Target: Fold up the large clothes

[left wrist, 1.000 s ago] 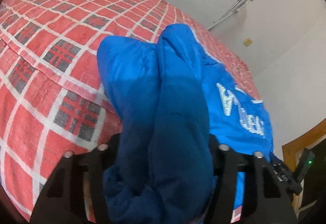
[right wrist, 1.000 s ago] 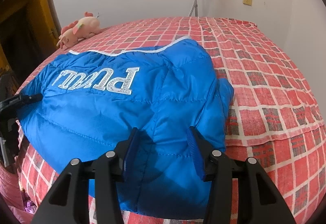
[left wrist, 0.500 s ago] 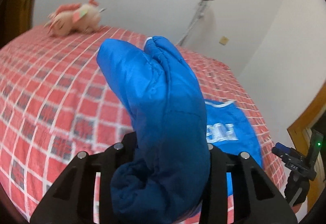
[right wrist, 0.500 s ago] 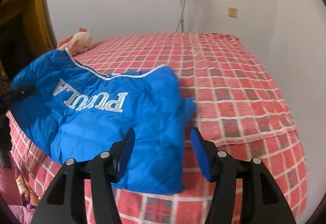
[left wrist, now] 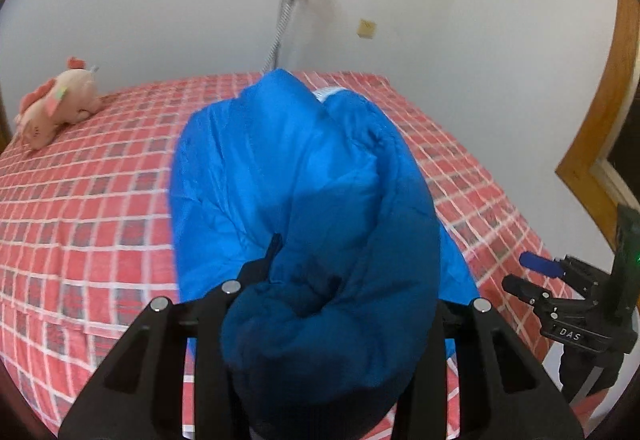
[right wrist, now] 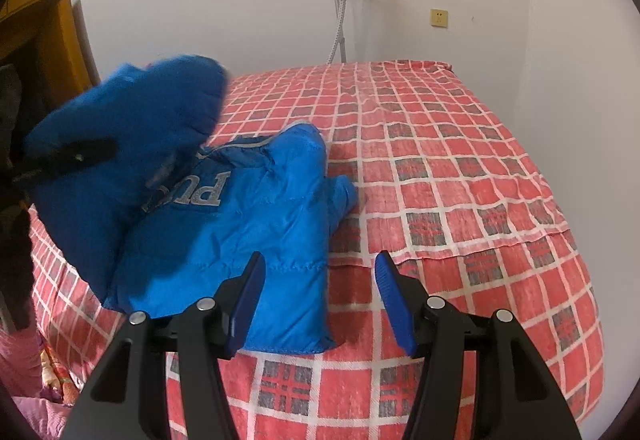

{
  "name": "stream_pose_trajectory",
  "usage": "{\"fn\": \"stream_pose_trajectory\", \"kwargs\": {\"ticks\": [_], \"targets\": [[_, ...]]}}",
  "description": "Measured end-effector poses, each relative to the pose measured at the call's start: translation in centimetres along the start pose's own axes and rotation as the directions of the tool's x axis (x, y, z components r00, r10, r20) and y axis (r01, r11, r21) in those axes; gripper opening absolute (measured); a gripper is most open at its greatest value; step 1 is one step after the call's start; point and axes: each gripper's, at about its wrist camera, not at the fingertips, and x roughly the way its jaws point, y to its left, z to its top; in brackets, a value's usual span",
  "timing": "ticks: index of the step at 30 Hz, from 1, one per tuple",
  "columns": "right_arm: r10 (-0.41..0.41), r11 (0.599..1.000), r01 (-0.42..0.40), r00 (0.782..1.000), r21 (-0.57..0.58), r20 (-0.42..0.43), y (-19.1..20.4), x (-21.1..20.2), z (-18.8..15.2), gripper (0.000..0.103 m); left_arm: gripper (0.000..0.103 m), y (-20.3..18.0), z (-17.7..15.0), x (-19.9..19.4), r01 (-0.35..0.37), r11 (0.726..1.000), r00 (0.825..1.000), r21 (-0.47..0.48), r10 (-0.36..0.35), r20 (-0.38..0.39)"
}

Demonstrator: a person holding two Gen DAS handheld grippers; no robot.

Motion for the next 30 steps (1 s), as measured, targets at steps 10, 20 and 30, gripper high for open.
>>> {"fn": "stream_pose_trajectory", "kwargs": {"ticks": [10,20,30], "targets": [[0.010,1.000,-0.010,1.000,0.021,-0.016,-0.7,0.8,-0.4,0.057,0.044,-2.9,-2.2,6.1,0.005,0.999,0.995,0.051,0.000,-0.096],[0.008,0.999,-0.007,0.999,0.035,-0.033,-0.9,1.5,-0.1,0.057,0.045,-4.0,-3.7,7.1,-0.010,0.995,0.995,0.099,0.020,-0.101],[0.023,0.999,-0.021,0.999,0.031,-0.036,-0.5,1.3,1.7,0.063,0.075,-3.4,-4.0,1.8,0.193,0.979,0.978,0.067,-0.187,-0.090]]}}
